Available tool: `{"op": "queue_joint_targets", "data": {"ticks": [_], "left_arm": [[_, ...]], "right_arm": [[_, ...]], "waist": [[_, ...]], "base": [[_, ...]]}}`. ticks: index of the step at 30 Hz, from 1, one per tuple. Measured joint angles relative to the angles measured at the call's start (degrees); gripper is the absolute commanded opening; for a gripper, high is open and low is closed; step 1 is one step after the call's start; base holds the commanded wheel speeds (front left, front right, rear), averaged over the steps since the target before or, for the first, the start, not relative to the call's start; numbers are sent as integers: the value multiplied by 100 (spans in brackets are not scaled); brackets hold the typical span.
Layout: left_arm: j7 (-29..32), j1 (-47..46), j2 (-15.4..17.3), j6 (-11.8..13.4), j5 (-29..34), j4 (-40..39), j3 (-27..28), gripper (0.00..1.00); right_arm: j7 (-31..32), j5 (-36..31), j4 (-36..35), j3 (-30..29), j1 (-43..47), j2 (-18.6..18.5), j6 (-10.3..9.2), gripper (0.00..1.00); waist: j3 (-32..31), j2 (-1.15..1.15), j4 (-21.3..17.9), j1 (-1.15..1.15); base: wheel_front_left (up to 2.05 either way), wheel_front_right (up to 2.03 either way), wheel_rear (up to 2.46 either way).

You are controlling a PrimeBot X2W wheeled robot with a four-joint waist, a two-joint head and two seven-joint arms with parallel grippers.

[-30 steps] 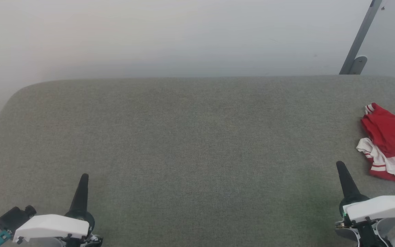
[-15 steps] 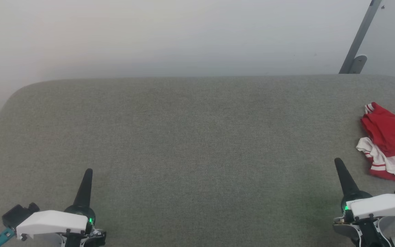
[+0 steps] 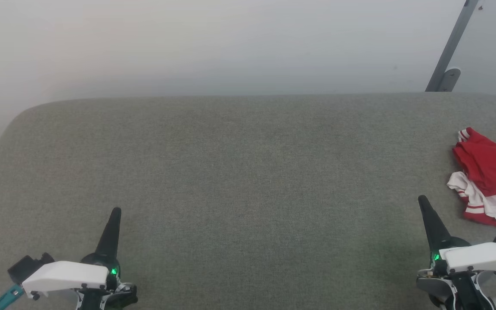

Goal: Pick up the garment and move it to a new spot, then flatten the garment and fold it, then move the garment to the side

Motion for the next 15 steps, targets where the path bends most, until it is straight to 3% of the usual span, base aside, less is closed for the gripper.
{"op": "queue_joint_targets", "data": {"ticks": [15], "left_arm": [[152,-98,-91,-1,-598,-16,15,0]], "right_arm": [[120,639,-31,-7,-42,43,0,0]], "waist": [[17,0,-9,0]], "base": [[0,0,0]]}}
